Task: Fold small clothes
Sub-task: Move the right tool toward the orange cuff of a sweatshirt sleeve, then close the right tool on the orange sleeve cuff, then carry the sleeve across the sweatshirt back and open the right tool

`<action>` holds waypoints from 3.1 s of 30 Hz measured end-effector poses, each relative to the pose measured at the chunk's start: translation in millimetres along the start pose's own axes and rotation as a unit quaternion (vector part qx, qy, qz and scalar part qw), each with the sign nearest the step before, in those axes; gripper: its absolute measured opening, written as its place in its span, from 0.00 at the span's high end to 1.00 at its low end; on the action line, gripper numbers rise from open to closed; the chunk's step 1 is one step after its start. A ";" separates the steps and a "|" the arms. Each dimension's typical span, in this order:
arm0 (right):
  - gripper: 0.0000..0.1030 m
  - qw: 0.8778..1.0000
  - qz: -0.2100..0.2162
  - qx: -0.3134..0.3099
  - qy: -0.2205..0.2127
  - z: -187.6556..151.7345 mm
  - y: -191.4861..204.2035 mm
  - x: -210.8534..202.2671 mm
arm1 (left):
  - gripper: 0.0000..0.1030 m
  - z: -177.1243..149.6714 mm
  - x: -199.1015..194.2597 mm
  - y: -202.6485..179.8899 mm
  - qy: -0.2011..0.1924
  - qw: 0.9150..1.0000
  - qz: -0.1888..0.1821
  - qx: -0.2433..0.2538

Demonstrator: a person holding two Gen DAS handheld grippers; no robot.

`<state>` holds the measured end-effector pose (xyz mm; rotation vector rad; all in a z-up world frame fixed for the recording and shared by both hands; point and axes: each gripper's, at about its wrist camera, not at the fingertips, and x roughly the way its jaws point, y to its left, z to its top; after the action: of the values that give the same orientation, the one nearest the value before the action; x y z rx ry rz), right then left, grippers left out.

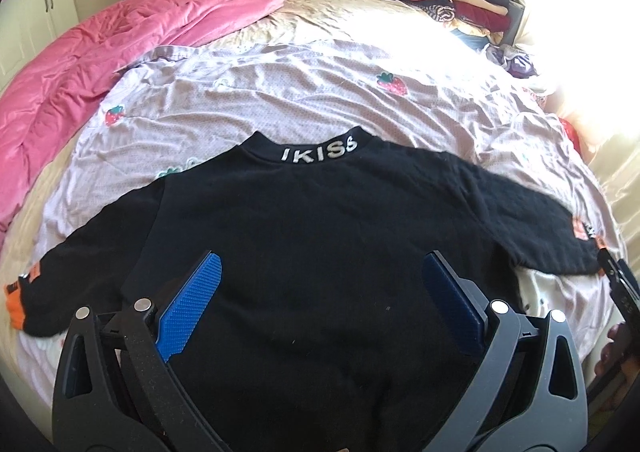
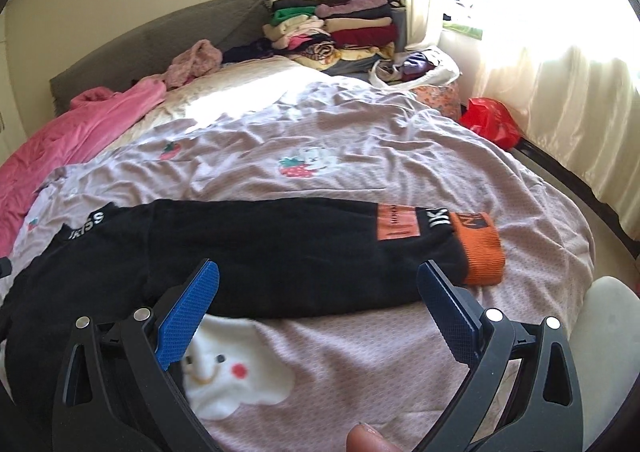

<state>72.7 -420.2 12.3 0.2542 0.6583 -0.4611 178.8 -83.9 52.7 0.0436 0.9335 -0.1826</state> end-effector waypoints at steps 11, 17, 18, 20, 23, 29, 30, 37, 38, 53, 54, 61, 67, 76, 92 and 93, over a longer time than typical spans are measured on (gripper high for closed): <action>0.04 0.996 -0.071 0.049 0.021 14.1 -70.0 43.0 | 0.08 34.5 7.3 -3.8 -0.020 1.000 -0.003 -0.007; 0.04 0.993 -0.085 0.072 0.042 16.7 -99.1 64.5 | 0.08 33.1 32.8 -4.9 -0.017 1.000 0.005 -0.010; 0.04 0.993 -0.084 0.075 0.044 16.4 -102.2 67.1 | 0.08 30.8 39.9 -4.9 -0.013 1.000 0.011 -0.008; 0.04 0.992 -0.090 0.077 0.051 15.8 -108.5 72.5 | 0.08 26.3 51.5 -3.4 -0.007 1.000 0.017 -0.005; 0.04 0.991 -0.093 0.079 0.059 13.7 -113.8 79.3 | 0.08 16.9 71.9 -2.6 0.005 0.999 0.033 0.005; 0.13 0.990 -0.092 0.080 0.067 10.1 -116.3 90.2 | 0.08 -2.3 96.7 -1.4 0.025 0.999 0.025 -0.006; 0.24 0.990 -0.091 0.080 0.070 10.1 -115.6 92.4 | 0.08 -5.2 99.9 -2.6 0.026 0.999 0.024 -0.006; 0.48 0.991 -0.090 0.065 0.079 7.1 -106.2 99.1 | 0.08 -17.1 109.3 1.2 0.023 1.000 0.019 -0.009; 0.58 0.991 -0.085 0.062 0.078 6.4 -104.4 98.9 | 0.08 -18.0 109.4 3.8 0.022 1.000 0.017 -0.011; 0.80 0.999 0.039 0.022 -0.010 37.1 -33.9 32.3 | 0.08 -24.1 94.7 32.6 0.006 0.999 0.017 -0.033; 0.80 0.999 0.049 0.019 -0.014 40.0 -27.1 27.9 | 0.08 -23.6 91.9 37.1 0.003 0.999 0.013 -0.039; 0.80 0.988 0.148 -0.015 -0.027 58.6 54.2 -3.2 | 0.08 -20.9 80.9 62.2 -0.009 0.997 -0.001 -0.075; 0.80 0.974 0.221 -0.050 -0.001 61.0 142.7 -4.3 | 0.08 -20.5 76.0 76.1 -0.014 0.996 -0.011 -0.089; 0.80 0.959 0.260 -0.099 0.049 33.7 246.4 16.3 | 0.08 -23.8 71.5 102.7 -0.016 0.993 -0.019 -0.119; 0.61 0.949 0.284 -0.115 0.072 13.0 286.1 30.7 | 0.08 -33.1 74.7 115.9 -0.006 0.988 -0.046 -0.149; 0.61 0.949 0.283 -0.116 0.070 14.0 285.2 30.1 | 0.08 -34.0 74.4 116.8 -0.007 0.987 -0.050 -0.151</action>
<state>239.9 -187.4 27.2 0.2423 0.7359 0.1885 215.4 24.7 -32.1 -0.2851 0.9424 -0.1322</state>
